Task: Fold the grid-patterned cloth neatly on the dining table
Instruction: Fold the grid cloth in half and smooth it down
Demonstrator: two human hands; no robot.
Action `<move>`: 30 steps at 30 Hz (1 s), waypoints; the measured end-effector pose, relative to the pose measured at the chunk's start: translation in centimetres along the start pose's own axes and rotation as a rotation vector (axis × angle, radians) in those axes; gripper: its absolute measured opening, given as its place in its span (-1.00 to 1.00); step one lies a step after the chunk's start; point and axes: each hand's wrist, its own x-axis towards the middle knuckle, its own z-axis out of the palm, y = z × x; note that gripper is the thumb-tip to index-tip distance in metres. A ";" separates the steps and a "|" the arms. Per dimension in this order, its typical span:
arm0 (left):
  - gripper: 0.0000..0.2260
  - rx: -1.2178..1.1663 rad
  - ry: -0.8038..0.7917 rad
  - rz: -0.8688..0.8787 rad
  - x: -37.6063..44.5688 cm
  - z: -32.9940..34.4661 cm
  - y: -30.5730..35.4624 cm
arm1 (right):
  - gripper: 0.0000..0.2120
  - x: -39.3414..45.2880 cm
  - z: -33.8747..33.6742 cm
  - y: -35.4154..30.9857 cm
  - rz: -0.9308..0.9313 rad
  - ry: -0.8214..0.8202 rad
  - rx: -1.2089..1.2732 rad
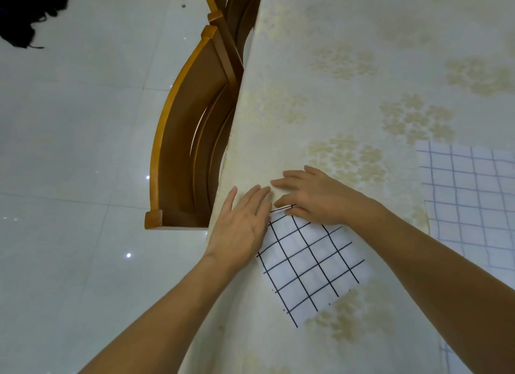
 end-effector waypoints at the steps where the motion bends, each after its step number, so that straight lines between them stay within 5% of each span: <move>1: -0.62 -0.009 -0.006 0.009 0.3 0.0 -0.1 | -0.66 -0.2 0.0 -0.1 0.018 0.006 0.002; 14: -0.63 0.010 -0.038 0.142 8.7 -0.5 3.6 | -0.66 -6.7 -0.2 2.0 0.445 0.149 0.043; 22: -0.61 0.040 0.273 0.210 15.4 -8.5 8.4 | -0.68 -11.7 -6.1 3.3 0.784 0.644 -0.061; 30: -0.62 -0.045 0.380 0.335 12.1 -12.3 10.9 | -0.60 -15.9 -6.2 -2.3 0.923 0.829 -0.100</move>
